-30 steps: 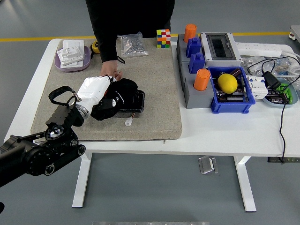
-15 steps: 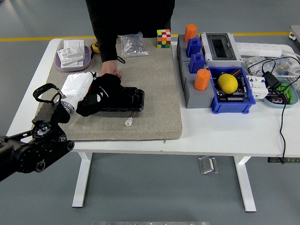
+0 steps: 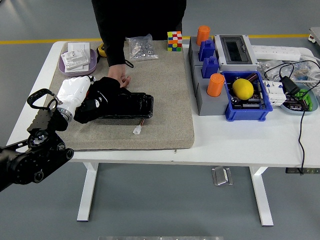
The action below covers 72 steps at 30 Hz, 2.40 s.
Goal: Pick the rag up,wipe the panel,place it on the desk
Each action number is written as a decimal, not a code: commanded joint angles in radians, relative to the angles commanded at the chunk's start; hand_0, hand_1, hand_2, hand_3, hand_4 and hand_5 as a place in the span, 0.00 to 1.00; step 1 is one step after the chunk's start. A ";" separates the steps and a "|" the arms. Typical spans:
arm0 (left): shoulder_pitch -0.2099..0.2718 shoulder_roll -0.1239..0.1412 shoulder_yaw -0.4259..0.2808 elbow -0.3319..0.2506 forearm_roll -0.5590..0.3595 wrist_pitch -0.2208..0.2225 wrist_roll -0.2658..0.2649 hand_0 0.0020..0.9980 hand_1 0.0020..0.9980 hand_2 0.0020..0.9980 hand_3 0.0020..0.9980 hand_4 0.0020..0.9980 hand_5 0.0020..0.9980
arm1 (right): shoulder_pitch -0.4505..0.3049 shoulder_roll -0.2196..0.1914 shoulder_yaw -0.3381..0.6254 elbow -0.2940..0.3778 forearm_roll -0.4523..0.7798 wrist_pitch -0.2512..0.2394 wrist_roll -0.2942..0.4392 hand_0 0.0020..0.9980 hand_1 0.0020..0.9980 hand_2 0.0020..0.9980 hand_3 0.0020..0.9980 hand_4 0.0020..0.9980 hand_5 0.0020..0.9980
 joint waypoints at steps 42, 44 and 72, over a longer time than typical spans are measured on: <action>0.116 0.049 -0.228 0.052 0.072 0.015 -0.016 0.21 0.13 0.50 0.40 0.38 0.00 | -0.009 0.012 0.008 0.000 -0.002 -0.001 0.000 0.73 0.66 0.70 0.59 0.95 0.59; 0.120 0.040 -0.237 0.070 0.055 0.028 -0.030 0.21 0.13 0.50 0.40 0.38 0.00 | -0.008 0.013 0.003 0.000 0.002 -0.001 0.001 0.73 0.66 0.70 0.59 0.95 0.59; 0.120 0.009 -0.241 0.182 -0.153 -0.020 -0.113 0.52 0.76 0.81 0.56 0.63 0.03 | 0.001 0.010 -0.011 0.000 0.020 0.000 0.003 0.73 0.66 0.70 0.59 0.95 0.59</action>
